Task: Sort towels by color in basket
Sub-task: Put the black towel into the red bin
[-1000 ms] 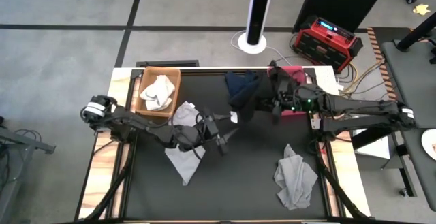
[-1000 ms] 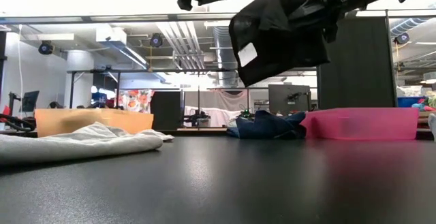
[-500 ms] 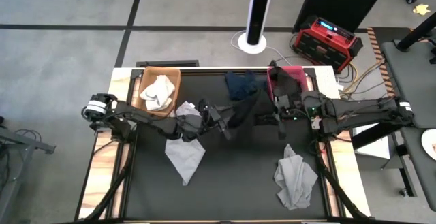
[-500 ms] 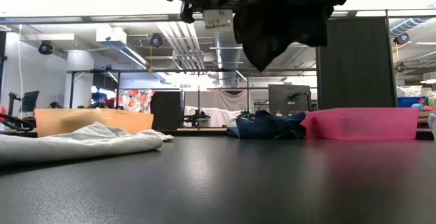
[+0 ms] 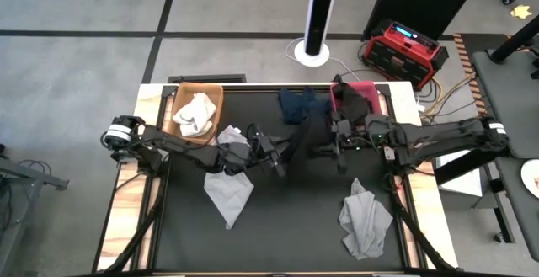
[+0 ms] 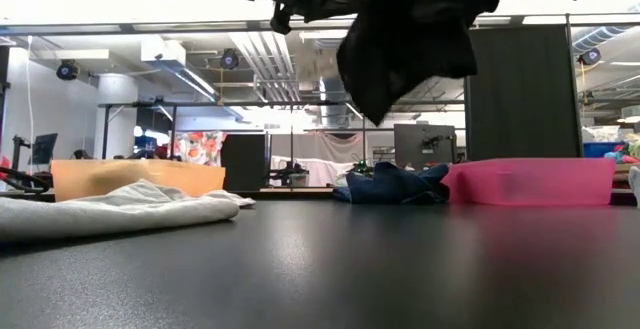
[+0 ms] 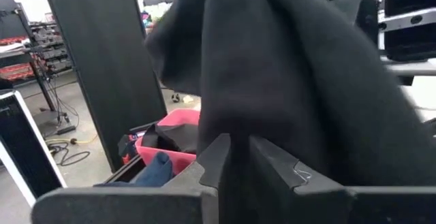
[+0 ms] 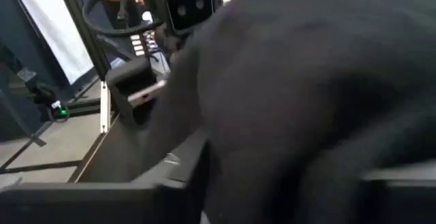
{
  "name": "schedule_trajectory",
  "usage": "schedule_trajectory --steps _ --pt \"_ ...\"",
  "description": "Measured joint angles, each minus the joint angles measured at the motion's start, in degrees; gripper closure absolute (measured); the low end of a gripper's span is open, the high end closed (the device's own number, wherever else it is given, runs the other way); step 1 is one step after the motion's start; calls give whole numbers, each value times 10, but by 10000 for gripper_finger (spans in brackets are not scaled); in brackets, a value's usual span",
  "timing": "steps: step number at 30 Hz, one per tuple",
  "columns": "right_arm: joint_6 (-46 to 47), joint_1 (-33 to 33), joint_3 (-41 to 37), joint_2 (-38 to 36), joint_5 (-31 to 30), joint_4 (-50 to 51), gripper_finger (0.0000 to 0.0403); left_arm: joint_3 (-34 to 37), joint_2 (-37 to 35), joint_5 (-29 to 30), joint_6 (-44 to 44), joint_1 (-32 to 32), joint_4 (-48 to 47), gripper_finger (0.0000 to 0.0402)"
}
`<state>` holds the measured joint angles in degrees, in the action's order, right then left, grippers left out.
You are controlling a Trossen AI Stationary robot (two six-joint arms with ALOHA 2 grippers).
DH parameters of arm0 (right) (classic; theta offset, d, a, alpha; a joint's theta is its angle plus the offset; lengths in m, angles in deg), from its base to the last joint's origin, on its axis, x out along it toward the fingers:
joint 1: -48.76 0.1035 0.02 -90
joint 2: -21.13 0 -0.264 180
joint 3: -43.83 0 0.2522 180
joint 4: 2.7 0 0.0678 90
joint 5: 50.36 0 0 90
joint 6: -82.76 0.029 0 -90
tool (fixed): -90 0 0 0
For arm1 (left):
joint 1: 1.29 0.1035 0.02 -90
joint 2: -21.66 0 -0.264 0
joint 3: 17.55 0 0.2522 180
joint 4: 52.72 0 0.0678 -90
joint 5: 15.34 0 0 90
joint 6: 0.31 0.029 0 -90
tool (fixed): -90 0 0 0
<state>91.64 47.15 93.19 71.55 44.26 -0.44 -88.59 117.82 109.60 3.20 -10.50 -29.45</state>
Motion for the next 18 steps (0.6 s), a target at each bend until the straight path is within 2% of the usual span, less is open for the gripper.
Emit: schedule_trajectory --steps 6,8,10,12,14,16,17,18 --pt "0 0 1 19 -1 -46 171 0 0 -23 -1 0 -1 364" --pt "0 0 1 26 -1 -47 156 0 0 -30 -4 0 1 364" --pt "0 0 1 36 -1 -47 160 0 0 -30 -7 0 3 364" --pt "-3 0 1 48 -1 -51 191 0 0 -30 -8 0 3 364" --pt "-15 0 1 59 -1 -64 252 -1 0 -30 -8 0 4 364" --pt "-32 0 1 68 -1 -81 333 -1 0 -30 -8 0 4 364" --pt "-41 0 1 71 -1 -87 363 -1 0 -30 -8 0 3 364" --pt "-42 0 1 72 -1 -91 375 -1 0 -30 -8 0 3 364"
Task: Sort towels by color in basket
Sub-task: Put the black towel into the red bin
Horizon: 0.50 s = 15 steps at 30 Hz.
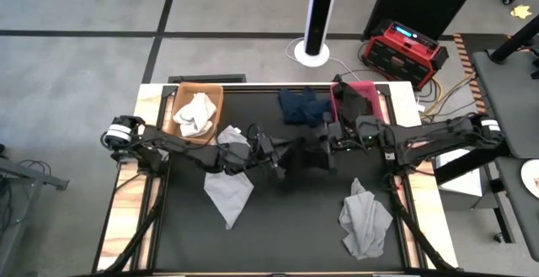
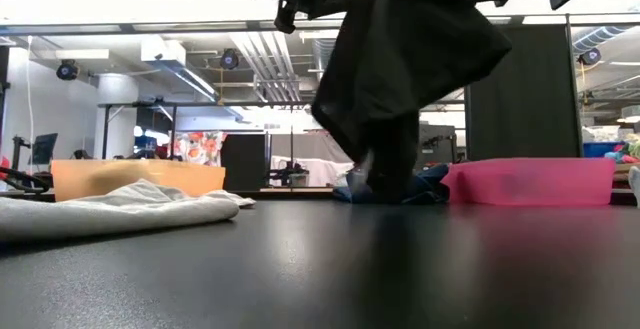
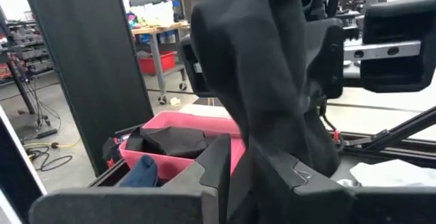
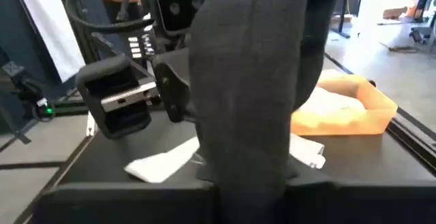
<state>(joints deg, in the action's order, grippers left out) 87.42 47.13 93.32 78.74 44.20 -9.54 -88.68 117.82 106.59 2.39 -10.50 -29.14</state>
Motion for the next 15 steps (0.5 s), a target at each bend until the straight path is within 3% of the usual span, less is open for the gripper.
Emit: schedule_trajectory --steps 3,6,8,12,15 --pt "-1 0 9 -4 0 11 391 0 0 9 6 -1 -10 364" --pt "-11 -1 38 -24 -32 91 392 0 -9 60 32 -8 -38 364" --pt "-28 -1 75 -39 -114 196 393 0 -23 132 55 -16 -57 364" --pt "-59 -2 150 -49 -342 370 393 0 -50 289 100 -31 -90 364" --pt "-71 -3 202 -47 -493 458 394 0 -66 335 119 -36 -99 364"
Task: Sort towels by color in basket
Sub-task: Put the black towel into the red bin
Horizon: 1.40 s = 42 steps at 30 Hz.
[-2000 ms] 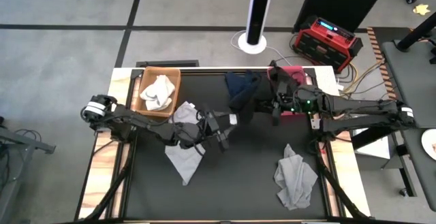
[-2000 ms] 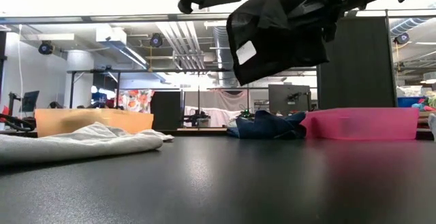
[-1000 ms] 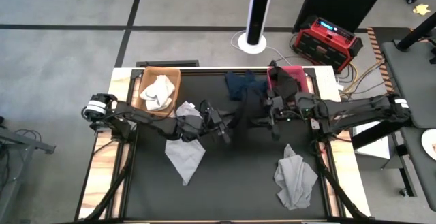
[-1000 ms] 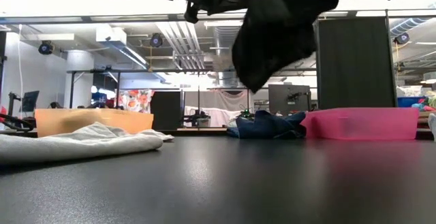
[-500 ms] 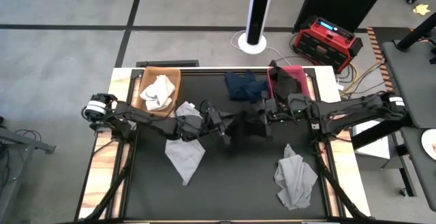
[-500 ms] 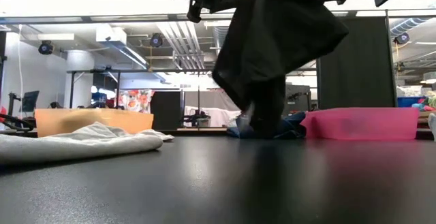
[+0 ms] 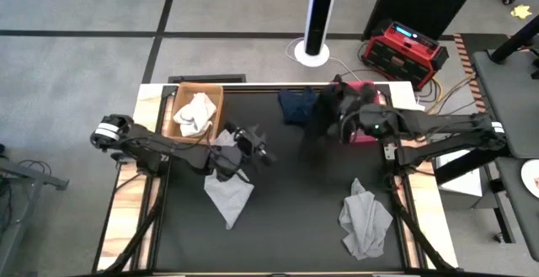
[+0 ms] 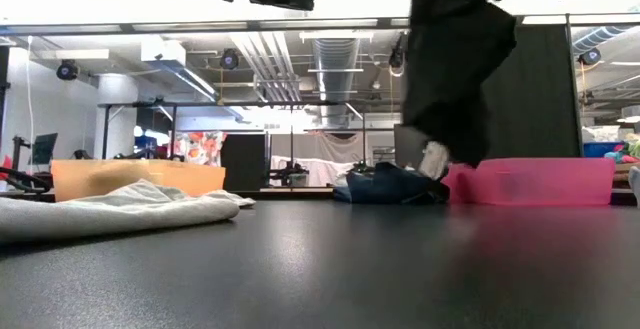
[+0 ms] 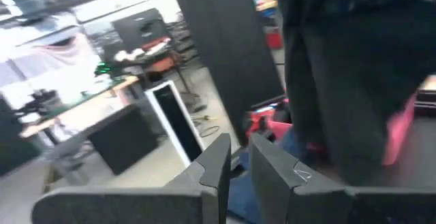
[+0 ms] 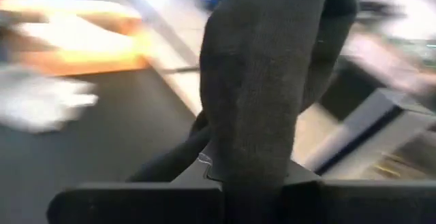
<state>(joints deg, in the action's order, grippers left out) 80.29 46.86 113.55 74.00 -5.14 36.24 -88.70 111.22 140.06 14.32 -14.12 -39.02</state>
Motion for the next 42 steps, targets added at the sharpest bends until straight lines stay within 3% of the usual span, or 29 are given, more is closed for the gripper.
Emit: schedule_trajectory --steps 2,9,14,22,32,42 --pt "7 -5 29 1 -63 53 394 0 -7 1 1 -1 -8 364" --pt "85 -42 65 1 -156 184 394 0 -12 1 -21 -1 -52 364" --pt "139 -84 28 1 -152 212 394 1 -12 7 -55 -1 -90 364" --pt "185 -121 -28 -7 -92 192 394 1 -17 32 -50 -1 -91 364" --pt "213 -141 -85 -21 -94 197 394 1 -23 71 -46 -2 -113 364" --pt "220 -193 -101 -6 -138 231 394 1 -23 76 -53 -4 -118 364"
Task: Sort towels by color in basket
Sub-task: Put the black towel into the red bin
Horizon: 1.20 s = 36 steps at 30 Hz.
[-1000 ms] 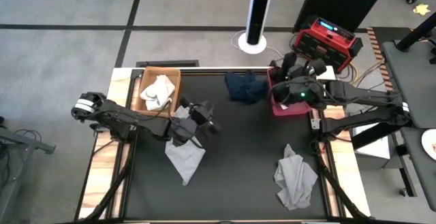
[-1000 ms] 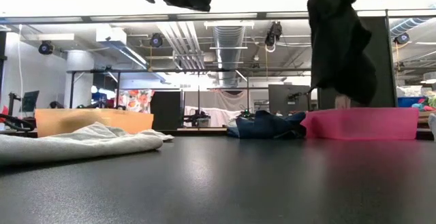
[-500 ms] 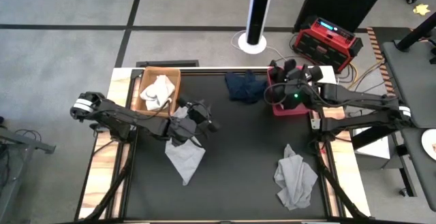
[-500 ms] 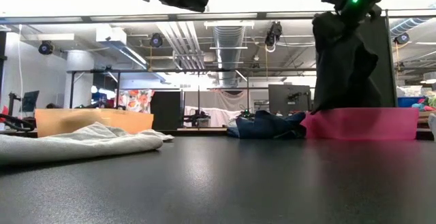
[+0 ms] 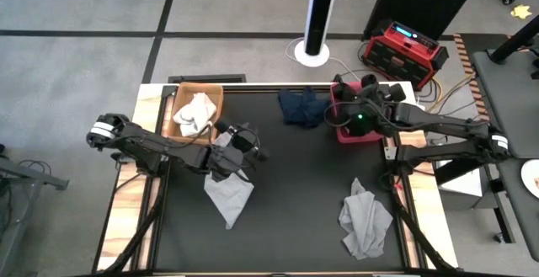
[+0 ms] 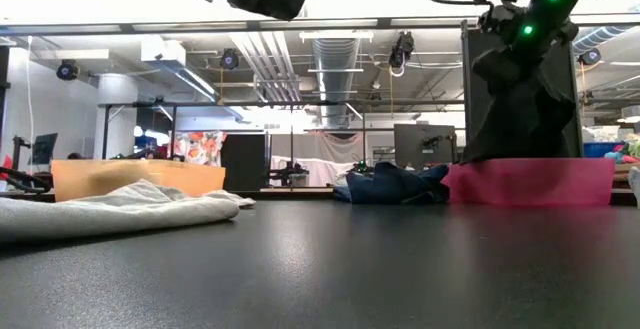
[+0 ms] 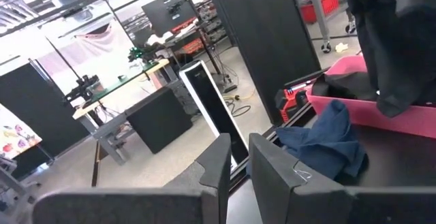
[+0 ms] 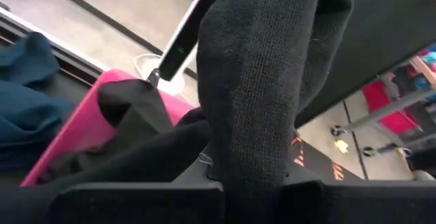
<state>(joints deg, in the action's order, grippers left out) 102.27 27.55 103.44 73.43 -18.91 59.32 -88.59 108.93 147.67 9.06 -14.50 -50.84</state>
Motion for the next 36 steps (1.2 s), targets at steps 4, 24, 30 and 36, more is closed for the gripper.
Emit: schedule_trajectory --steps 4,24,30,36 --pt "0 -19 -5 19 -1 15 394 0 0 0 0 -1 0 364" --pt "16 -31 -11 191 -12 83 394 0 0 -1 -10 -1 -3 364" --pt "31 -31 -9 233 17 80 394 1 0 -1 -14 -1 -4 364" --pt "31 -29 -9 245 57 42 394 1 0 -2 -14 -1 -4 364"
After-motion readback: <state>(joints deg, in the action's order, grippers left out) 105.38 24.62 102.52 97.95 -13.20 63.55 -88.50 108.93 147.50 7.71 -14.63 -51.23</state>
